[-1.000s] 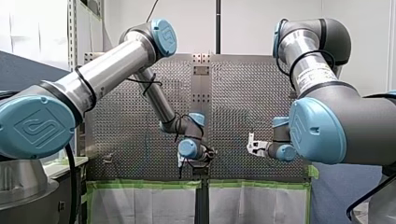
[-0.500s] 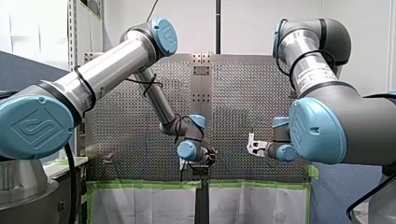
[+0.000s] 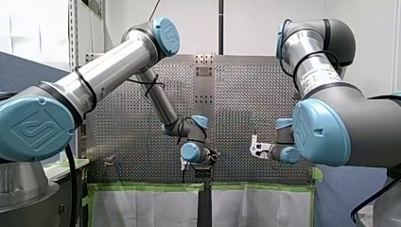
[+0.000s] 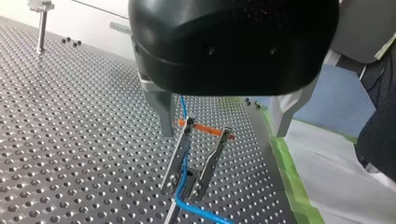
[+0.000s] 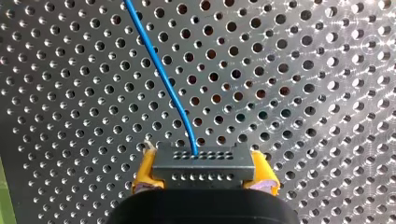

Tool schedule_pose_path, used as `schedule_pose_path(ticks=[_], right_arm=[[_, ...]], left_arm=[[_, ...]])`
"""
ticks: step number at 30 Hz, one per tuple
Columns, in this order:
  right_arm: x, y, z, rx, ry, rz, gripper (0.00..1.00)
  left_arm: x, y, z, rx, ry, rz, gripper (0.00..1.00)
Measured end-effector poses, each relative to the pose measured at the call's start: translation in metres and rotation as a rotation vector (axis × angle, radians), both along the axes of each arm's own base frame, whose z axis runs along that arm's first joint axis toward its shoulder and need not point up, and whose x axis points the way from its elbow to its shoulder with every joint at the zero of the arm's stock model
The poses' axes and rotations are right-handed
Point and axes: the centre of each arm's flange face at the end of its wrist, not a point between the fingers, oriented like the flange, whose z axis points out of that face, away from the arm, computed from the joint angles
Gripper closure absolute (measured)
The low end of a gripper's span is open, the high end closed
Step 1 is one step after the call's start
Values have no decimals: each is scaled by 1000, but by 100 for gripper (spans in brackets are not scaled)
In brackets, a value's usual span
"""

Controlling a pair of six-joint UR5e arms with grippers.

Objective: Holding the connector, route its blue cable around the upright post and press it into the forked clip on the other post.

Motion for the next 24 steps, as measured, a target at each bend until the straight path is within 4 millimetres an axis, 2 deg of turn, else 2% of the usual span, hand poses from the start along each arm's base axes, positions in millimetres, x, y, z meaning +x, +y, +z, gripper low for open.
schedule_pose_path(ticks=[18,24], right_arm=[[0,0,0,0,-1,2,100],[0,1,0,4,1,3,100]], left_arm=[[0,0,2,3,-6,12,0],[-10,-1,11,20,-26,6,0]])
